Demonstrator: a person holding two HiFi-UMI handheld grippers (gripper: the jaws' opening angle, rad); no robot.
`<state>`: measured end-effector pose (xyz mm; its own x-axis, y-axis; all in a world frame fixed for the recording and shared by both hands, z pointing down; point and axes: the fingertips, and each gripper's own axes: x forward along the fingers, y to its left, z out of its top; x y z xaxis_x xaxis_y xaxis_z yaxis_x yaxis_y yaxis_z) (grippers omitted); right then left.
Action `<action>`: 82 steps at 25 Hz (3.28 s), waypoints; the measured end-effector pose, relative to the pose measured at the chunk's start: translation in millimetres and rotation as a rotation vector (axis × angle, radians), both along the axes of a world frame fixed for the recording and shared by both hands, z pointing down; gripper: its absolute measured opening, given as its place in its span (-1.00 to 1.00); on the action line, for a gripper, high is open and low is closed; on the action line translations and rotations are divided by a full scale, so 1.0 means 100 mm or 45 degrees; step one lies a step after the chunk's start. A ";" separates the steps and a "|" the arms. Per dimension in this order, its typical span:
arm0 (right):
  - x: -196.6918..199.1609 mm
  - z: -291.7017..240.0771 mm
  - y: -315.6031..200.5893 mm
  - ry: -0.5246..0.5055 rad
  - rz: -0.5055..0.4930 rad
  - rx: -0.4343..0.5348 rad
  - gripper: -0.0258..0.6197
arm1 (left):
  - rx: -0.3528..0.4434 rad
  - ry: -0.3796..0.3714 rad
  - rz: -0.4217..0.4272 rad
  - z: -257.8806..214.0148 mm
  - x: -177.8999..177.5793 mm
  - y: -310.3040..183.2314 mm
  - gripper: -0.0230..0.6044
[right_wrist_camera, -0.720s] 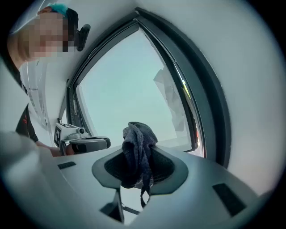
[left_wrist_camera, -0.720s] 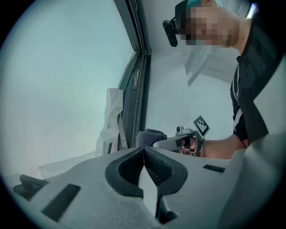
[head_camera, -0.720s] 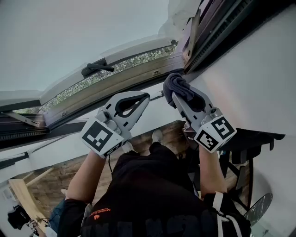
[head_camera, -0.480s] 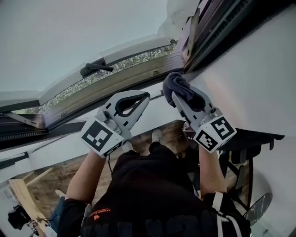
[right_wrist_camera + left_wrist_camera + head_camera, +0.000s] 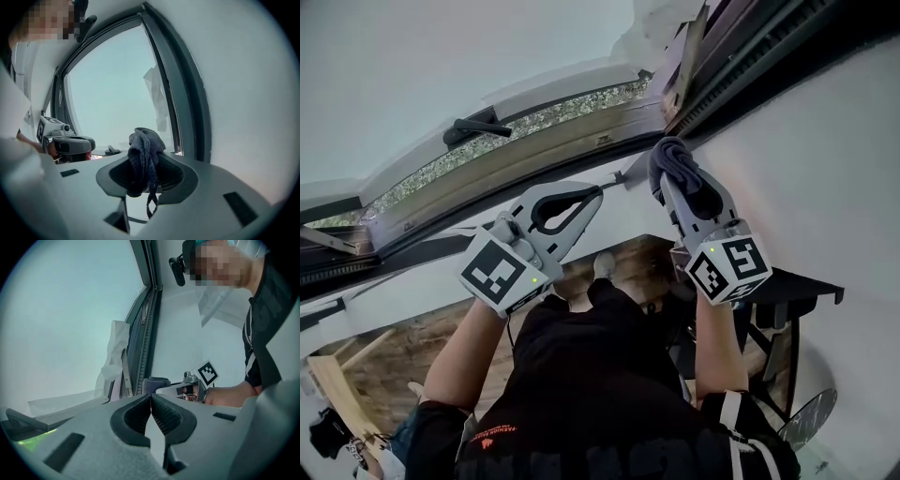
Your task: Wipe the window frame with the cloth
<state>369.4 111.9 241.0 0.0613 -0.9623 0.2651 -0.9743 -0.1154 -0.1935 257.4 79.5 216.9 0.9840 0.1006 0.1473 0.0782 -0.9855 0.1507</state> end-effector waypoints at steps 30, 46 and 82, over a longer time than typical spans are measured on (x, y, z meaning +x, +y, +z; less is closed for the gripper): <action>0.62 1.07 -0.44 0.232 0.043 -0.303 -0.56 | -0.183 -0.104 -0.049 0.73 0.32 -0.23 -0.86; 0.57 1.18 -0.46 0.238 0.031 -0.307 -0.56 | -0.245 -0.099 -0.088 0.93 0.25 -0.17 -0.86; -0.14 1.24 -0.68 0.118 -0.064 -0.283 -0.57 | -0.262 -0.073 -0.180 1.11 -0.32 -0.35 -0.86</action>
<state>355.8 43.9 365.0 0.0488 -0.8835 0.4659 -0.9923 -0.0960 -0.0781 225.5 44.5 327.7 0.9810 -0.0034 0.1939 -0.0723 -0.9342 0.3494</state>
